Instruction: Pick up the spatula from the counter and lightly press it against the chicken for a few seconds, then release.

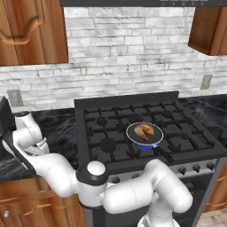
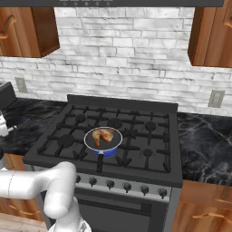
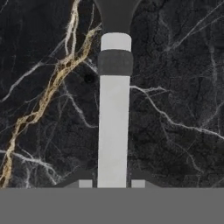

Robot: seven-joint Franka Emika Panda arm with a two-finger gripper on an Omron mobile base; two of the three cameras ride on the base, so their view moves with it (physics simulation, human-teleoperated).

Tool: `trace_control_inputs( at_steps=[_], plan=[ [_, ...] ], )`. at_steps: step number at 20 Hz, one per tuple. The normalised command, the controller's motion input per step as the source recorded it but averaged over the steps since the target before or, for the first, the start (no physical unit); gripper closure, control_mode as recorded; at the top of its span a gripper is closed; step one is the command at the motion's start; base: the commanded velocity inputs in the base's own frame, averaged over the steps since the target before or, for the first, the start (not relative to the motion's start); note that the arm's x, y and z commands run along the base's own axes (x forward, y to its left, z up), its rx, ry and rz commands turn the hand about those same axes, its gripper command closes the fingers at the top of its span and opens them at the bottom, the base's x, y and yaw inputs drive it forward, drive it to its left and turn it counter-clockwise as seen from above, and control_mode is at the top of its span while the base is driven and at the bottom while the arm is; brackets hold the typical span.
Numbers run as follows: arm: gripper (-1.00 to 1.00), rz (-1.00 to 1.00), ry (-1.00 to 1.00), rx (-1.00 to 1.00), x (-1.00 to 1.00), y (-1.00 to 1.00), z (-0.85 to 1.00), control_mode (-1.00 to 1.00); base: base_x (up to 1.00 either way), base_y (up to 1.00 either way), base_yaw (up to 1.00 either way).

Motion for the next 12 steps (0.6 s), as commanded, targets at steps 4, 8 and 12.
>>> trace_control_inputs(
  at_steps=[4,8,12],
  plan=[
    [1.0,0.0,-0.03,-0.03,-0.15,-0.56,0.03,-1.0,0.0,0.0,0.0],
    [1.0,0.0,-0.08,0.0,-0.39,-0.56,0.37,-1.0,0.0,0.0,0.0],
    [1.0,0.02,-0.14,0.01,-0.62,-0.5,0.69,-1.0,0.0,0.0,0.0]
  ],
)
